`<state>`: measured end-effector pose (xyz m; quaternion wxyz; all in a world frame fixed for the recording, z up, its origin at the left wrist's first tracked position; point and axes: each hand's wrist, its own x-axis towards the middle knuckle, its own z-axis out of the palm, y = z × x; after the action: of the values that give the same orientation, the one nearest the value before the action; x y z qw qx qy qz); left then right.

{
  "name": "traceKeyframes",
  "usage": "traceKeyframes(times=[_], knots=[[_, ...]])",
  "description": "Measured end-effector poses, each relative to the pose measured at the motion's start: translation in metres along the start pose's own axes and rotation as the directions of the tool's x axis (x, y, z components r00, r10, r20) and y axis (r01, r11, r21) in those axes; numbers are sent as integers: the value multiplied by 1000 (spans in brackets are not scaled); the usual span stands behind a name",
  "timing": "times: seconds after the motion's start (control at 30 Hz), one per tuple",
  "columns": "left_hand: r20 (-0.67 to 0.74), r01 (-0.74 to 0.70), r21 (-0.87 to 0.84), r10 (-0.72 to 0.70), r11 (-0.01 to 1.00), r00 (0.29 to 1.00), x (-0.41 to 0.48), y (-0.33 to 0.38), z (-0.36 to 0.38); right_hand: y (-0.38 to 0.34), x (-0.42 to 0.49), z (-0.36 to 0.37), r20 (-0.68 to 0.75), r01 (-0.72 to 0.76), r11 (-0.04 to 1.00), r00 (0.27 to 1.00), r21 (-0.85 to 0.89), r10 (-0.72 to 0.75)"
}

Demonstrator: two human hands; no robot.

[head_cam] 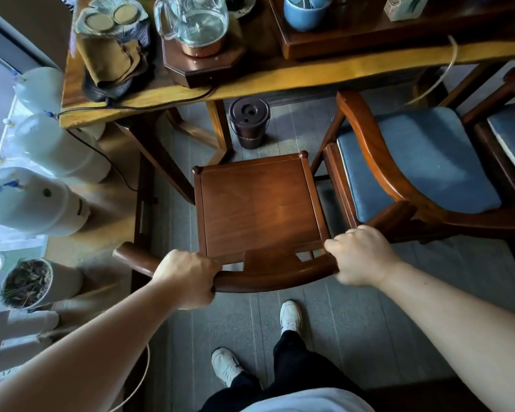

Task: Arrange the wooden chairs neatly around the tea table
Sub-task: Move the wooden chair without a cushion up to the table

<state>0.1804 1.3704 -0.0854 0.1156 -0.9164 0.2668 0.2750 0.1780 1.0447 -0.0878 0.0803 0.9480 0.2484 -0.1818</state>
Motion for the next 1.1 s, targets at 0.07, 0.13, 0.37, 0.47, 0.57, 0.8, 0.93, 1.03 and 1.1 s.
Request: traceKeyframes(times=[0.07,0.13,0.37,0.47,0.57,0.8,0.93,1.03,1.1], knots=[[3,30,34,-30,999,1000,7,-17,-8,-5,12,1,-58,-7,1000,998,10,7],[17,61,44,-62,997,998,12,-31,-17,-9,23,1,-102,-3,1000,995,23,5],[-15,79,30,-79,996,997,33,-38,-27,18,45,-5,-219,85,995,973,45,-73],[-47,97,0,-97,995,994,44,-33,-30,35,52,-6,-191,81,997,978,0,-80],[-48,110,-18,-111,994,993,48,-30,-32,43,57,-7,-157,85,996,984,-8,-86],[-14,153,-45,-154,987,988,44,-22,-44,39,57,-18,-28,17,1000,999,9,-17],[-33,134,-42,-135,990,990,43,-23,-41,34,46,-12,-11,8,1000,1000,23,-8],[-35,133,-44,-135,990,990,43,-20,-42,34,39,-6,11,20,1000,1000,22,-21],[-41,141,-46,-143,989,989,46,-16,-44,40,39,-8,26,15,1000,1000,14,-16]])
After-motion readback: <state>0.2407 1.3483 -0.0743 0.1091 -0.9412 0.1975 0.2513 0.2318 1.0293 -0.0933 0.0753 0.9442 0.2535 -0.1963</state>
